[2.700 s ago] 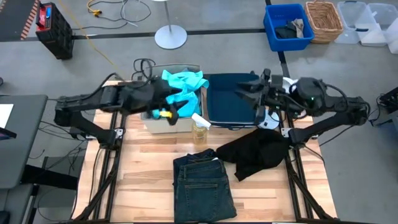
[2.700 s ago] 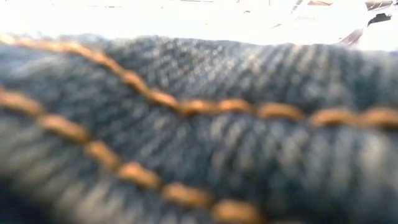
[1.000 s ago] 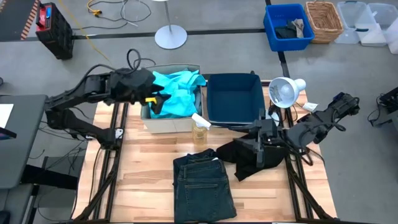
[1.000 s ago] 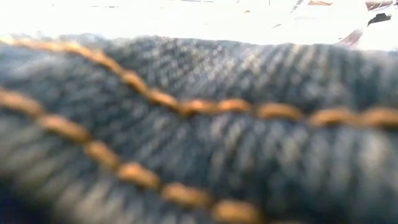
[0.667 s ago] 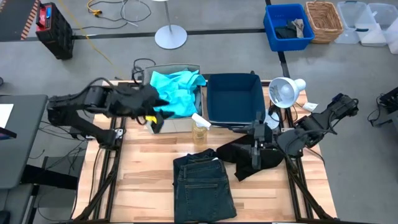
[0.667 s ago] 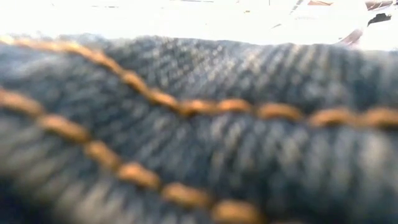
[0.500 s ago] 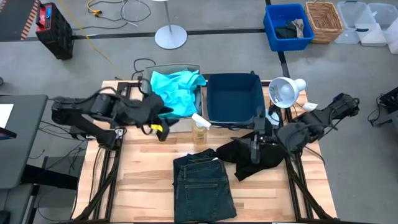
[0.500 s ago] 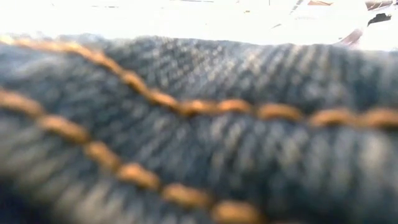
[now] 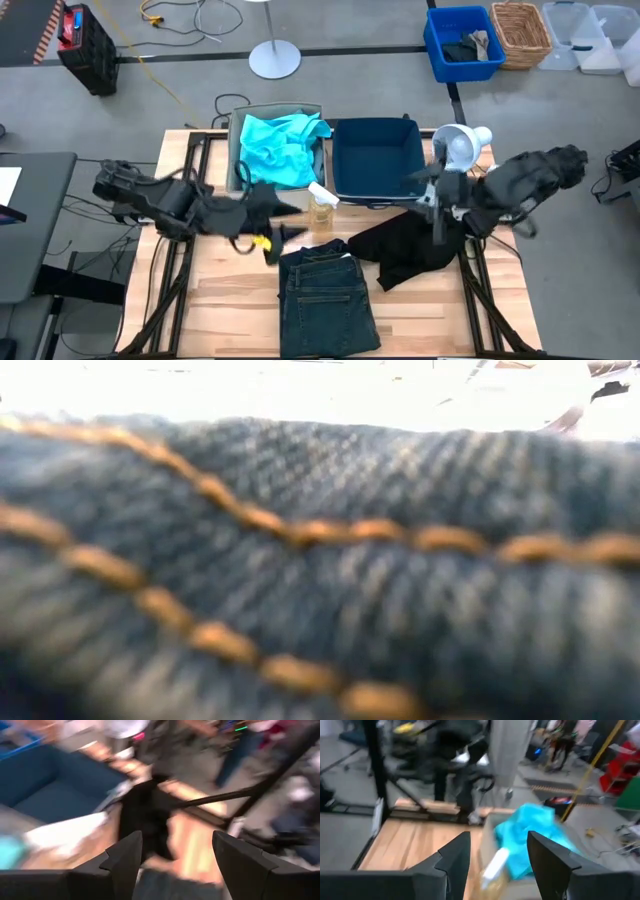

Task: Sort clothes
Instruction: Put the dark blue pants into the blue laundry organizer

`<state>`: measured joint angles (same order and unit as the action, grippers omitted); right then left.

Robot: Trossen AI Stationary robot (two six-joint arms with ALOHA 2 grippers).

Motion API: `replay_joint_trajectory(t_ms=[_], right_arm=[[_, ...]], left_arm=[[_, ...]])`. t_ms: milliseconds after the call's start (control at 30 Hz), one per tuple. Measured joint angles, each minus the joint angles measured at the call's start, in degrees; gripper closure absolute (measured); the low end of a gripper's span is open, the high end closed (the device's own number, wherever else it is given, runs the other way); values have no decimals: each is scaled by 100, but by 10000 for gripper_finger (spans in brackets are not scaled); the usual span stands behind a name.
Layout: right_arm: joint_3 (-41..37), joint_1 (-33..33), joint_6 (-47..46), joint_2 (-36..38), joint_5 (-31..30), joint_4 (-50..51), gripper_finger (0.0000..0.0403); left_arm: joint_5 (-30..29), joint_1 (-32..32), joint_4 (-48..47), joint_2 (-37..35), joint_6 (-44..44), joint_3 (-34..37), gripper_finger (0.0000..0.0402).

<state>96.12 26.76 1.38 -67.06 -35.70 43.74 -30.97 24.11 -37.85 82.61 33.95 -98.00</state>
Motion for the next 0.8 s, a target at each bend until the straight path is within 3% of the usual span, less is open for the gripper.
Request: replay_joint_trajectory(t_ms=[167,333,433,533,667,800], right_arm=[[310,-546,189,267,191,226,196],[307,-1084,-164,316,1065,758,196],[107,-903,-324,249,1468,620,196],[-329,-449,-429,252,1531,146,196],[-804,260,-367,226,1471,-1046,196],[-841,786,-112,215,839,-1711,196]], left_arm=[[749,180,2354,176,-1408,-15,164],[351,165,3541,122,-2843,-438,164],[-398,189,3353,54,-3256,-648,164],[-1046,193,2686,-55,-3073,-658,164],[-1153,170,1607,-150,-2081,-622,164],[-1149,311,1069,-132,-1372,-354,164]])
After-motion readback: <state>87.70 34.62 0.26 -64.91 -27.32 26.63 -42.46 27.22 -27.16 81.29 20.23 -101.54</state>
